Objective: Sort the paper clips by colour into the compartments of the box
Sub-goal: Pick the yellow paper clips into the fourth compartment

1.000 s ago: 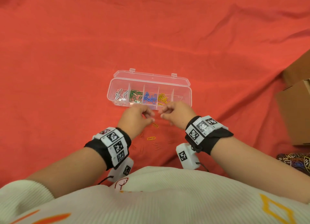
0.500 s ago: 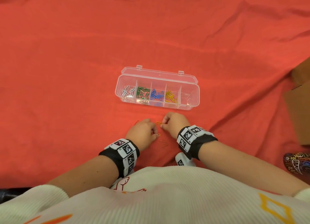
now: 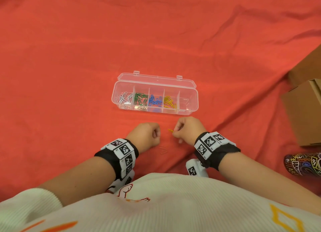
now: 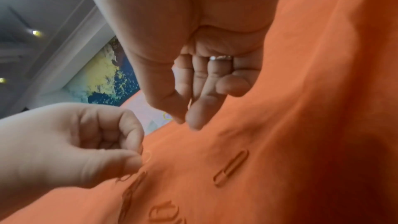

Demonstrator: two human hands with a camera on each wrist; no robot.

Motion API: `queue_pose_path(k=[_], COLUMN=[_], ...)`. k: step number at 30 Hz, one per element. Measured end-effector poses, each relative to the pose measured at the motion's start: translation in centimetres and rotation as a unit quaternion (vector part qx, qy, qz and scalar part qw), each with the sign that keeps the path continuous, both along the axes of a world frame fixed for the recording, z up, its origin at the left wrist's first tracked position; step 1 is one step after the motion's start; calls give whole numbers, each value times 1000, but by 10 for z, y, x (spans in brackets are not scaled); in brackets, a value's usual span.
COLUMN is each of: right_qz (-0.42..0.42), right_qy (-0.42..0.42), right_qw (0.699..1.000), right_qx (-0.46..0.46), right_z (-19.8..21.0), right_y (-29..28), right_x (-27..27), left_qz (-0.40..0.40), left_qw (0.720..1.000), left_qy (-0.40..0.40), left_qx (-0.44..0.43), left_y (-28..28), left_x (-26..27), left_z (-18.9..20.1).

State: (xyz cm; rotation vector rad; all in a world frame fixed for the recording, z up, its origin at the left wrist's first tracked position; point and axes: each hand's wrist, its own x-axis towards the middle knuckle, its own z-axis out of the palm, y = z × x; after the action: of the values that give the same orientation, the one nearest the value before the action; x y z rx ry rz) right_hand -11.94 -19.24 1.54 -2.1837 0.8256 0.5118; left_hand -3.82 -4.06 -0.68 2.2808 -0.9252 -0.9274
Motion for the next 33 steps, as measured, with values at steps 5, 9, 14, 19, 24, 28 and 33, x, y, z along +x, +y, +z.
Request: queue_pose_path(k=[5,9,14,19,24,28,33], right_qz=[-65,-120,-141,-133,-113,-85,61], right_qy=[-114,-166,-163,-144,-155,-199,-56], right_qw=[988,977,976,980,981,976,995], right_qx=[77,65,11,9,19,34,50], right_z=[12,23,24,18,17,13,-2], right_y=[-12,-22,-30,-29,-28,-28,-30], right_x=[3,15,36,48,42,29,4], left_qz=[69,126,167,156,153,152,35], left_qw=[992,984,978,982,983,976,995], left_qy=[-15,-58,-70,-68,-65,-65,-53], left_qx=[-105,-113,-101,-79,-82,-142,-78], left_y=[-24,-44,-67,-70,-58,-35,14], left_x=[18,32,37,39,39,34,29], left_z=[22,32,39,38,37,33,12])
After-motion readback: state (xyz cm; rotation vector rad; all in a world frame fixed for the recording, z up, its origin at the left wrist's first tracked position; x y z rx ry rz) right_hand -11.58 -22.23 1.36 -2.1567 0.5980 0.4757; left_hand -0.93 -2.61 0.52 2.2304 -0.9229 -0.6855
